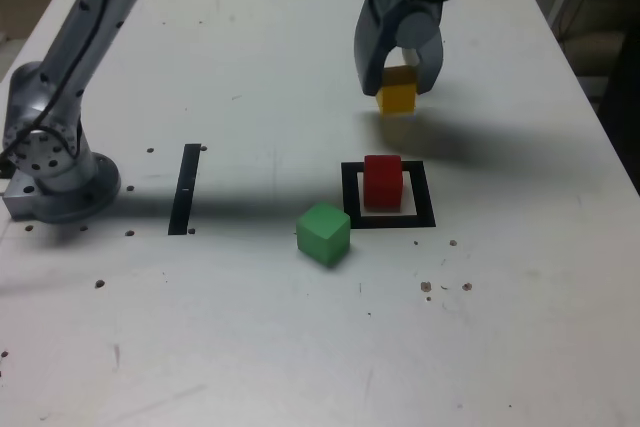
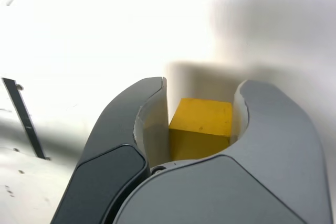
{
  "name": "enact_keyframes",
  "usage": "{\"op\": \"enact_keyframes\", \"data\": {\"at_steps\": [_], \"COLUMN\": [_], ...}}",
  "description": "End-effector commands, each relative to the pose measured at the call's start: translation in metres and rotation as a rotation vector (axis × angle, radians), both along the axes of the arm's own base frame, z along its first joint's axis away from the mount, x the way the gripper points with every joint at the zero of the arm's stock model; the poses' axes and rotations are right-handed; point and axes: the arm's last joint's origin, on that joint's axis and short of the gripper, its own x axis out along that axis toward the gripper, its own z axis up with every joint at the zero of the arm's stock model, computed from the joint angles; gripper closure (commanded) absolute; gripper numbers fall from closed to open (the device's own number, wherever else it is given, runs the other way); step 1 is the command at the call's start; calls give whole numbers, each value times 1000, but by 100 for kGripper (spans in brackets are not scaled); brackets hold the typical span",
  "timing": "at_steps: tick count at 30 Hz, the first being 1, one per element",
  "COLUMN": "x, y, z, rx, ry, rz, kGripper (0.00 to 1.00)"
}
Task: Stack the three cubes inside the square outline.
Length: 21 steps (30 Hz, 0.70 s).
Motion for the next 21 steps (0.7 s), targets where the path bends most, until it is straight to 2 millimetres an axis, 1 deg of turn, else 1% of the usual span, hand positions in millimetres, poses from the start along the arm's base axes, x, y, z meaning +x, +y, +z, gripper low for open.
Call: {"op": "enact_keyframes", "data": {"at_steps": [1,12,21], "x": [-4,-26,-31], "y": [-8,-60,-95], "z": [8,31,35], "rx": [0,-18,-25], "ry": [-11,-20,-19], "rz": [-31,-180,-248], "kGripper": [70,70,70]}}
